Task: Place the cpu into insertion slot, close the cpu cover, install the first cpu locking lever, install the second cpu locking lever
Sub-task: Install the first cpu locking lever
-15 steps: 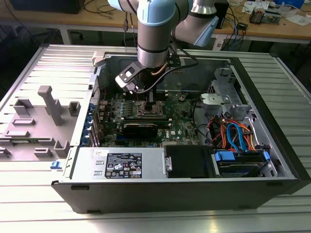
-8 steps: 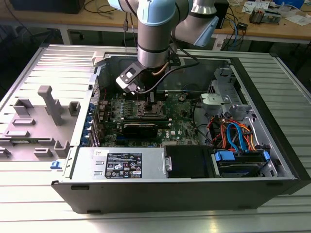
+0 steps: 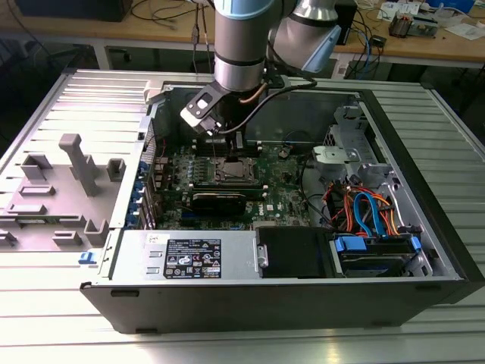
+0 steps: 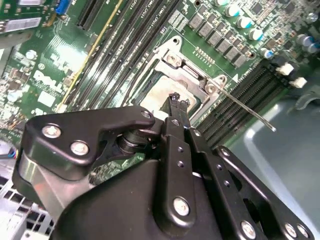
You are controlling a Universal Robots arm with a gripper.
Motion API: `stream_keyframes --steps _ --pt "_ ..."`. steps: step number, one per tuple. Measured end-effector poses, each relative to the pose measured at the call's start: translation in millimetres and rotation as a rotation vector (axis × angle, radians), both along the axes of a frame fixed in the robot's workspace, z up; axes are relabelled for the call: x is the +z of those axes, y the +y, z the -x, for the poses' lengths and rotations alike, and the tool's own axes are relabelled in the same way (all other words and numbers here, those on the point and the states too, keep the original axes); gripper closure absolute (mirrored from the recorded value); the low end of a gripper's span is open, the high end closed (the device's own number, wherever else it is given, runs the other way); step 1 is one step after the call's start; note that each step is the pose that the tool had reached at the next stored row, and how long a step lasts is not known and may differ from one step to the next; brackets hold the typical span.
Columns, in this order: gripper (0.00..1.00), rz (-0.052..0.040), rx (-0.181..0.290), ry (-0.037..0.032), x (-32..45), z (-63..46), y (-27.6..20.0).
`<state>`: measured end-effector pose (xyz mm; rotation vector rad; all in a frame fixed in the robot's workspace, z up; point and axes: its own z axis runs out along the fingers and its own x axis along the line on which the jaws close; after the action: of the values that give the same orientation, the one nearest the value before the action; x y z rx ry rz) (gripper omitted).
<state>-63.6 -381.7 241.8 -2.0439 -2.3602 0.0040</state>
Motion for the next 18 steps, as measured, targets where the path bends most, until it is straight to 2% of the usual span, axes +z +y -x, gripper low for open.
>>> stream_keyframes --steps 5,10,18 --pt "0.89 0.0 0.015 0.0001 10.2 0.0 0.0" --pt "0.89 0.0 0.17 0.0001 11.0 0.0 0.0" --pt "0.89 0.0 0.329 0.0001 11.0 0.0 0.0"
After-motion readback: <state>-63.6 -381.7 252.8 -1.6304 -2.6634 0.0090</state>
